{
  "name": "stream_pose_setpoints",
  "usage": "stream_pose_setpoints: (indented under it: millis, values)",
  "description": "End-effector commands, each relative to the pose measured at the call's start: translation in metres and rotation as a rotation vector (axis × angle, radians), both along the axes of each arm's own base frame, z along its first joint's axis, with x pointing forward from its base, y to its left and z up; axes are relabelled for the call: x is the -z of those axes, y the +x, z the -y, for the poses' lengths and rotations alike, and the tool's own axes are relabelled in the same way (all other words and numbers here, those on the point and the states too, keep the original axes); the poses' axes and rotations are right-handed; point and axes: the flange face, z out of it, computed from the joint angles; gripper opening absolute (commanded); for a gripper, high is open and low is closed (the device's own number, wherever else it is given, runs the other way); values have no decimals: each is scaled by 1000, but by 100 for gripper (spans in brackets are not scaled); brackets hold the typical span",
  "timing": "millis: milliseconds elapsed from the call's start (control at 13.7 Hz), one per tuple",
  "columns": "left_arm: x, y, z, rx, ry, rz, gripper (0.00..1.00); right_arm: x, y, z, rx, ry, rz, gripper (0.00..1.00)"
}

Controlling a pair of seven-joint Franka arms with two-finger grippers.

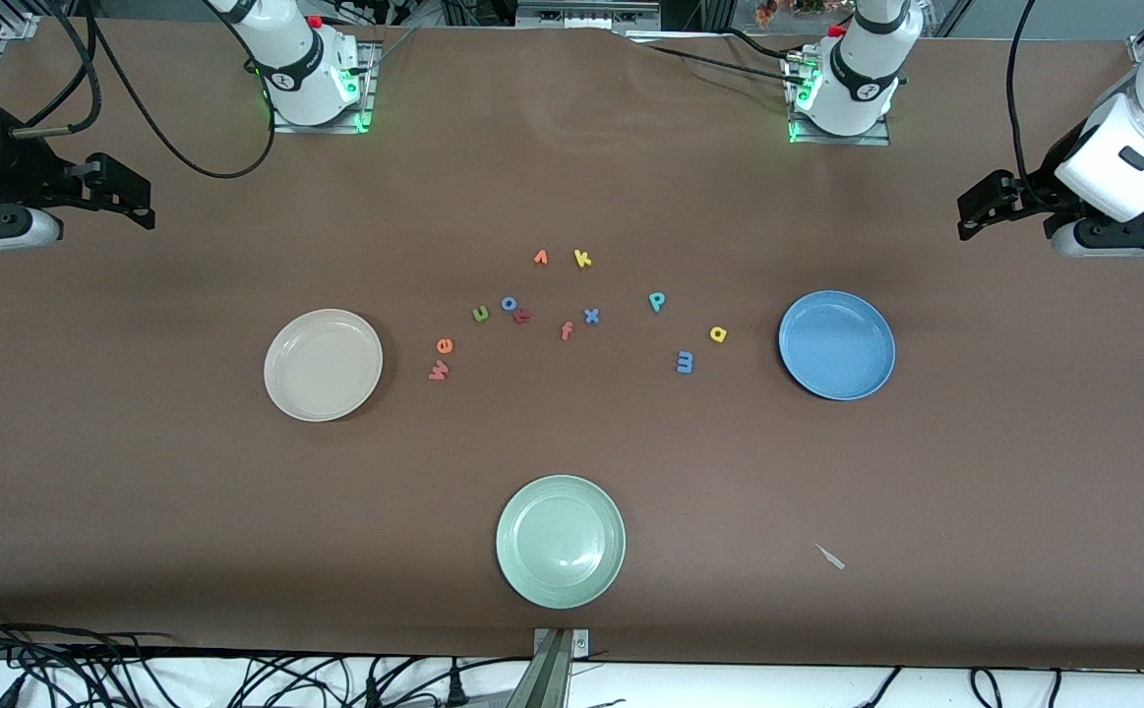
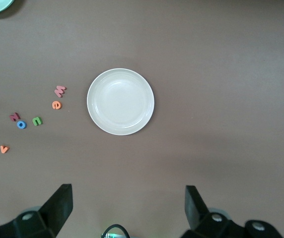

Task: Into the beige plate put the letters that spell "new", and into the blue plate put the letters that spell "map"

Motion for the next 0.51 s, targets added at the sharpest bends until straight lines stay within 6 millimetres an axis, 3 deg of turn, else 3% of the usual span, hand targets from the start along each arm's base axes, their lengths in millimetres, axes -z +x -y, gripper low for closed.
stream_pose_setpoints:
  millis: [0, 437]
  values:
    - [-5, 2, -6, 16, 21, 5, 100, -5, -5, -5, -1, 14, -3, 100]
    - [-5, 1, -10, 11, 20, -6, 100, -7, -10, -11, -10, 13, -6, 100]
